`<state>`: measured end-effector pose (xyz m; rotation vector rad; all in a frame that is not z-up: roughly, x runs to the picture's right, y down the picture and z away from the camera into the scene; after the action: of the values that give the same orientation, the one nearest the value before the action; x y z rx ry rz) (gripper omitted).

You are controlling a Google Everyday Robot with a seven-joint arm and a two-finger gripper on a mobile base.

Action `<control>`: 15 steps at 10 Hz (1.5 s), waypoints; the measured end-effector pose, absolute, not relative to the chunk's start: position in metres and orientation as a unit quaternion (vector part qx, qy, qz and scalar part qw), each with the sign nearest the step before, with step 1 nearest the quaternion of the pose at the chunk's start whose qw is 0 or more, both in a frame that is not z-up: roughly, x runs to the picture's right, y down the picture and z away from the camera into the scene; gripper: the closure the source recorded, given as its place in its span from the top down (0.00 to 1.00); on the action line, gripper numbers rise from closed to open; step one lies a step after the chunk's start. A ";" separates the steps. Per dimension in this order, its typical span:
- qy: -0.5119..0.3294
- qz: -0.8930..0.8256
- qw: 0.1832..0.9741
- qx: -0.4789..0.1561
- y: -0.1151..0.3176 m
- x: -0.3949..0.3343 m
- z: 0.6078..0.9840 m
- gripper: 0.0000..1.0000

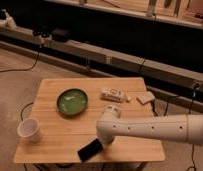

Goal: Push the eraser across the table

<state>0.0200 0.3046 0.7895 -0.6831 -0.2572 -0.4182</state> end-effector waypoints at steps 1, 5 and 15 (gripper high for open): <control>-0.127 -0.206 0.912 -0.331 0.305 0.016 0.788 0.00; -0.132 -0.221 0.908 -0.332 0.311 0.004 0.784 0.00; -0.124 -0.228 0.909 -0.325 0.314 -0.006 0.781 0.18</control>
<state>-0.0059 0.3141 0.7815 -0.6712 -0.2565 -0.4712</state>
